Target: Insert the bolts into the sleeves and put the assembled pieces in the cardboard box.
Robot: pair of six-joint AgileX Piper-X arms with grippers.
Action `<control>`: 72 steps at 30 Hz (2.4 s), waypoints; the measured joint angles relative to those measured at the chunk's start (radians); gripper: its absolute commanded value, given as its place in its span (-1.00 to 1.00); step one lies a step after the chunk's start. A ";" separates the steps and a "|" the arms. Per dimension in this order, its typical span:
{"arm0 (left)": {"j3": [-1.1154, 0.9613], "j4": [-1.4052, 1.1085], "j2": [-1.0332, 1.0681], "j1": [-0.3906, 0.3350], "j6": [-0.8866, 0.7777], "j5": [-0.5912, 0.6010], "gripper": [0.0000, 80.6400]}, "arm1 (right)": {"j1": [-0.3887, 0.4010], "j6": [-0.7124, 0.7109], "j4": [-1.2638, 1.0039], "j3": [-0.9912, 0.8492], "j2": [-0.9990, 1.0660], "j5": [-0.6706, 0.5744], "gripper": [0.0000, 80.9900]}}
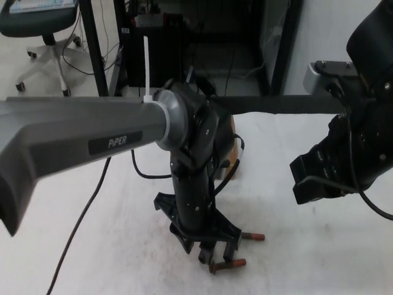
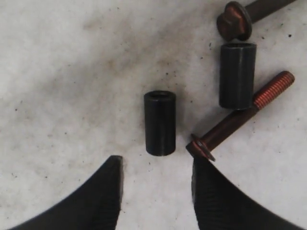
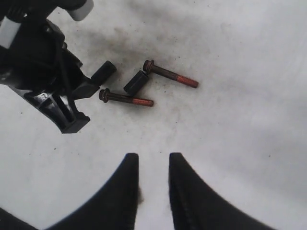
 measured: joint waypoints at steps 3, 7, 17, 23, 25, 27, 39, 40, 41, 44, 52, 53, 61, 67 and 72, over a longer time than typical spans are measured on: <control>-0.003 0.000 0.000 0.000 0.000 -0.002 0.05 | 0.000 0.000 0.000 0.000 0.000 0.000 -0.48; -0.004 0.000 0.027 0.000 0.000 -0.005 0.05 | 0.000 0.000 0.001 0.000 0.000 0.000 -0.48; -0.004 -0.046 0.048 0.000 0.000 -0.007 0.05 | 0.000 0.000 0.010 0.000 0.000 0.000 -0.48; -0.004 -0.078 0.048 0.000 0.000 -0.007 0.05 | 0.000 0.000 0.016 0.000 0.000 0.000 -0.48; -0.004 -0.087 0.048 0.000 0.000 -0.007 0.05 | 0.000 0.000 0.016 0.000 0.000 0.000 -0.48; -0.004 -0.090 0.048 0.000 0.000 -0.007 0.05 | 0.000 0.000 0.016 0.000 0.000 0.000 -0.48; -0.004 -0.090 0.048 0.000 0.006 -0.007 0.05 | 0.000 0.000 0.016 0.000 0.000 0.000 -0.48; -0.004 -0.090 0.048 0.000 0.006 -0.007 0.05 | 0.000 0.000 0.016 0.000 0.000 0.000 -0.48; -0.004 -0.090 0.048 0.000 0.006 -0.007 0.05 | 0.000 0.000 0.016 0.000 0.000 0.000 -0.48; -0.004 -0.090 0.048 0.000 0.006 -0.007 -0.02 | 0.000 0.000 0.016 0.000 0.000 0.000 -0.48; -0.004 -0.090 0.048 0.000 0.038 -0.007 -0.32 | 0.000 0.000 0.016 0.000 0.000 0.000 -0.48; -0.004 -0.090 0.048 0.000 0.041 -0.007 -0.31 | 0.000 0.000 0.016 0.000 0.000 0.000 -0.48; -0.004 -0.103 0.049 0.000 0.053 0.002 -0.10 | 0.000 0.000 0.016 0.000 0.000 0.000 -0.48; -0.006 -0.097 0.064 0.000 0.053 0.002 -0.10 | 0.000 0.000 0.016 0.000 0.000 0.000 -0.48; -0.009 -0.090 0.077 0.000 0.053 0.003 -0.10 | 0.000 0.000 0.016 0.000 0.000 0.000 -0.48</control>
